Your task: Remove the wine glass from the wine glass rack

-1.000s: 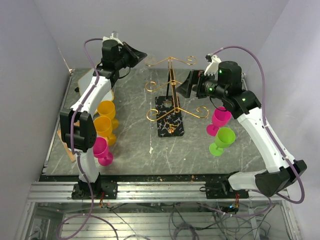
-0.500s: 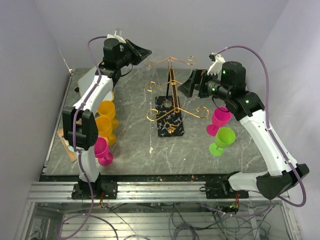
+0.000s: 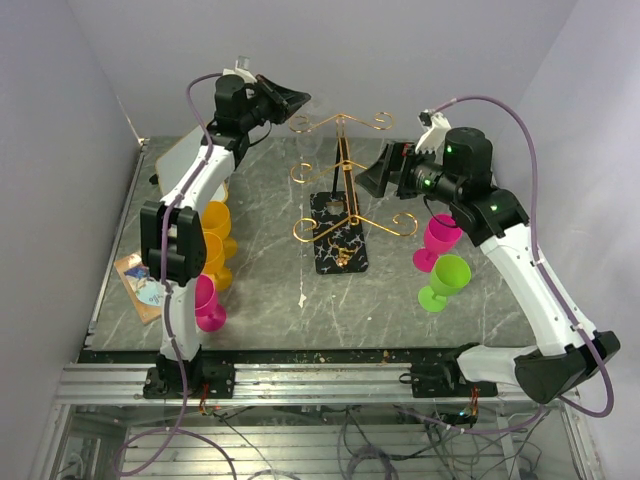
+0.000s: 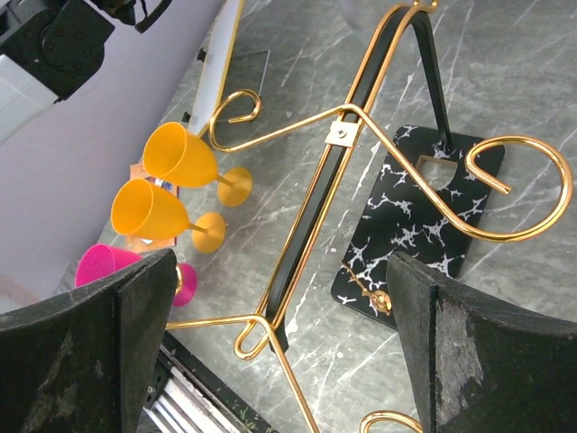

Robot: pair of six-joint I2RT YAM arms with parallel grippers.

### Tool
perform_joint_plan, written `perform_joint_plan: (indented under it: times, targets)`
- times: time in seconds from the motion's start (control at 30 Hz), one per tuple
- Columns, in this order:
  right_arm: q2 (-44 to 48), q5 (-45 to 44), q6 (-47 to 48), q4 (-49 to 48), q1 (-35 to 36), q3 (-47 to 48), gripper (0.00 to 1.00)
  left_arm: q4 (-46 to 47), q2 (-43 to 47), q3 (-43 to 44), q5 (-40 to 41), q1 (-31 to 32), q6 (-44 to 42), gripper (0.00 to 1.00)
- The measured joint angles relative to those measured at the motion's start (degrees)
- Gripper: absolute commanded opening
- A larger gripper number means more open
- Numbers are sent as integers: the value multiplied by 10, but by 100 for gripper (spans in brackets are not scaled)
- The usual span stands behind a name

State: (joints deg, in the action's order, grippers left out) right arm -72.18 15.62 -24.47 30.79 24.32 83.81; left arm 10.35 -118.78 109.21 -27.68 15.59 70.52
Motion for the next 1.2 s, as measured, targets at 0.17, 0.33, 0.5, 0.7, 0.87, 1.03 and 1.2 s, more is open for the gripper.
perform_joint_plan:
  times: [0.17, 0.33, 0.5, 0.7, 0.87, 1.03, 1.2]
  targets:
    - [5, 0, -2, -2, 0, -1, 100, 30, -26, 26, 0, -4, 33, 7]
    - [16, 0, -1, -3, 0, -1, 100, 33, -45, 48, 5, -16, 43, 7]
    - [22, 0, -1, -8, -2, -6, 100, 31, -43, 49, 5, -51, 40, 7]
    - [28, 2, -1, -10, -3, -10, 100, 0, -7, 33, 3, -113, 17, 7]
    - [36, 2, -1, -20, -3, -10, 100, -49, 80, 20, 0, -144, -29, 7]
    - [31, 7, -1, -25, -3, -10, 100, -72, 203, -12, -19, -143, -66, 7]
    - [29, 7, -1, -37, -3, -10, 100, -59, 323, -49, -42, -142, -94, 7]
